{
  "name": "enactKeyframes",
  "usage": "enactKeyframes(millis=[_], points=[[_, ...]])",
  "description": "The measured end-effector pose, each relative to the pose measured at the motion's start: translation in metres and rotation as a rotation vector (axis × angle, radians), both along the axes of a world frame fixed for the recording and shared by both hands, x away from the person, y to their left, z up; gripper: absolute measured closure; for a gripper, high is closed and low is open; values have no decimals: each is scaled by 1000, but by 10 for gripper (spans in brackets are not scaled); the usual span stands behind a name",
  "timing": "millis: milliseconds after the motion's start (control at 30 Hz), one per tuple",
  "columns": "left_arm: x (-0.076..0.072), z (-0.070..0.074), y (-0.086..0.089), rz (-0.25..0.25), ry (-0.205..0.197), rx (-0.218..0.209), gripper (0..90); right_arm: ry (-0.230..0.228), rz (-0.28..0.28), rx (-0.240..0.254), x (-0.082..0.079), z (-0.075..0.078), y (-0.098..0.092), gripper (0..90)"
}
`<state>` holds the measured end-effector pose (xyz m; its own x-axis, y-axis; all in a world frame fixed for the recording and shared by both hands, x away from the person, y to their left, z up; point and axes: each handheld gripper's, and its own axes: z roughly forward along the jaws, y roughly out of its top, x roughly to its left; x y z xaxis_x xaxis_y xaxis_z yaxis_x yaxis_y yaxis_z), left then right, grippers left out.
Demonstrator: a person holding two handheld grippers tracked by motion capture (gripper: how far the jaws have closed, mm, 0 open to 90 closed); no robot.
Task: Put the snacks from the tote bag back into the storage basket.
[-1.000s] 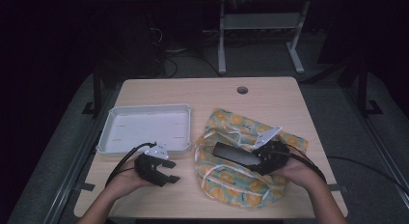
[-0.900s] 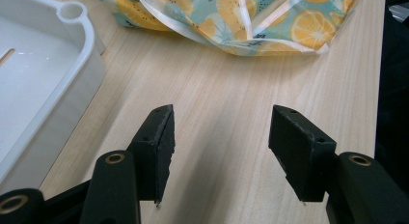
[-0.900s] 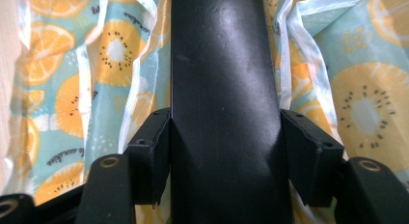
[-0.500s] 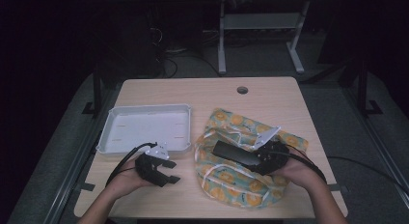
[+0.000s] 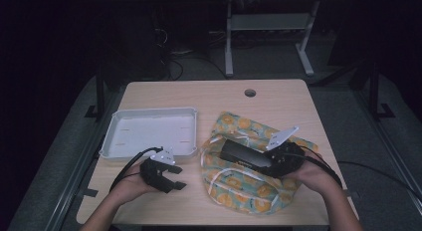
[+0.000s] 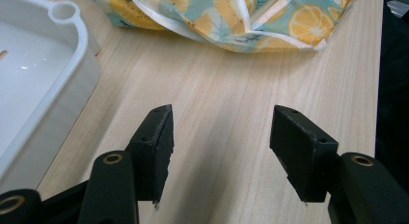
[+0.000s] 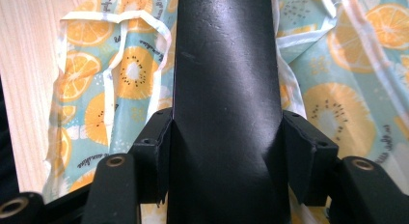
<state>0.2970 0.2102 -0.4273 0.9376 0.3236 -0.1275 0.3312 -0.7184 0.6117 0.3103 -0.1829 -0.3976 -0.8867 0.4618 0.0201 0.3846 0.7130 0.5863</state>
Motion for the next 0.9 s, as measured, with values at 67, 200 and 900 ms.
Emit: enactKeyframes(millis=[67, 200, 900], points=[[0, 0, 0, -1, 0, -1, 410, -9, 2, 4, 0, 2, -1, 417], [0, 0, -1, -9, -2, 1, 409, -25, 4, -2, 1, 8, -3, 418], [2, 4, 4, -26, -6, 4, 388, -54, 103, 30, 3, 48, 6, 421]])
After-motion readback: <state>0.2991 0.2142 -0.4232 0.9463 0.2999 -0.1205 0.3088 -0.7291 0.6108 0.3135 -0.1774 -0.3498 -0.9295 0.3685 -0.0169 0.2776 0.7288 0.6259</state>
